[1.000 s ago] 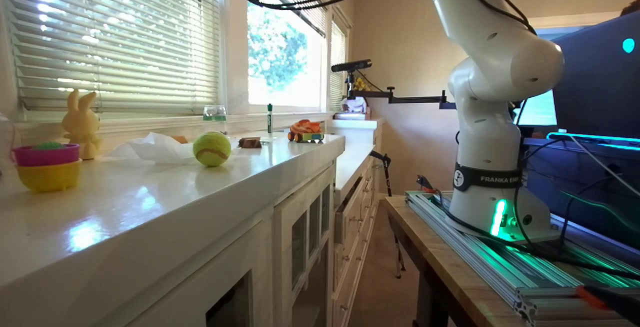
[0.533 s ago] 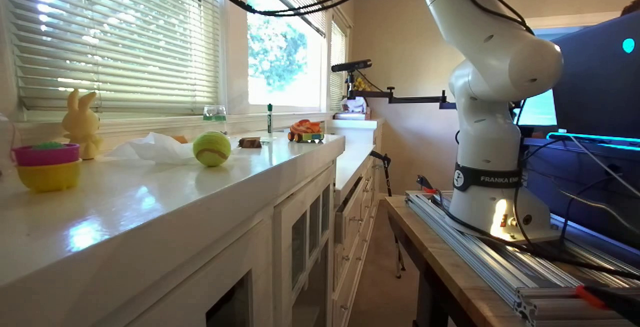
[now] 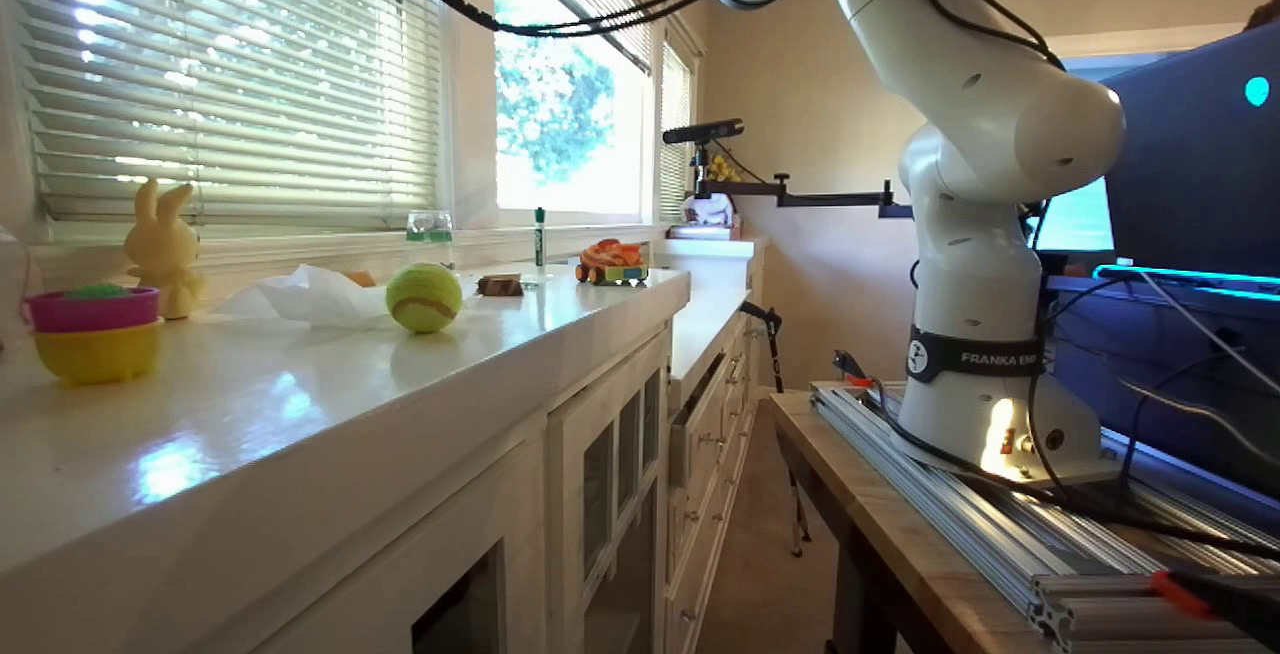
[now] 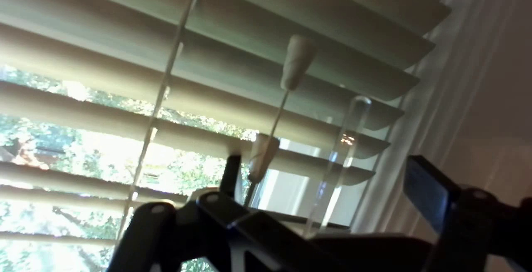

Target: Open the blinds of the window

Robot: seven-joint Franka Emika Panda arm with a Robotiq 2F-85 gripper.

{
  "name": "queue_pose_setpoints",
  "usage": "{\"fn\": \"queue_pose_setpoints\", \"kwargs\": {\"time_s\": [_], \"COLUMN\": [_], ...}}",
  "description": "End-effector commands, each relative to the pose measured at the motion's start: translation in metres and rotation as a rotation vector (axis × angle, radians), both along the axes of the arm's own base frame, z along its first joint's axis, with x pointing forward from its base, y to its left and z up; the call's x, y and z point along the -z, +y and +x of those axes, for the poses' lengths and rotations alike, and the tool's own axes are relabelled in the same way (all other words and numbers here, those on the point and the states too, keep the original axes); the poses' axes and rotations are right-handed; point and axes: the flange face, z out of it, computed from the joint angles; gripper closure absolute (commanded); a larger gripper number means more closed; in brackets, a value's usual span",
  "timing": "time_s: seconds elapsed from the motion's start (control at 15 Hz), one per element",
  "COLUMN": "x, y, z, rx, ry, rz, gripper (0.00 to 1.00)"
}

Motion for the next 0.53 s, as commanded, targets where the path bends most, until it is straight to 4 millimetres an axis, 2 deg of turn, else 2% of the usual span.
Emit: {"fn": "queue_pose_setpoints", "kwargs": {"time_s": [0.0, 0.47], "x": [-0.0083, -0.012], "y": [-0.0037, -0.0033], "z": [0.0024, 0.0037], "rx": [-0.021, -0.008], "ry": [-0.056, -0.039], "rz": [-0.027, -0.023], "gripper": [0.0, 0.0]}}
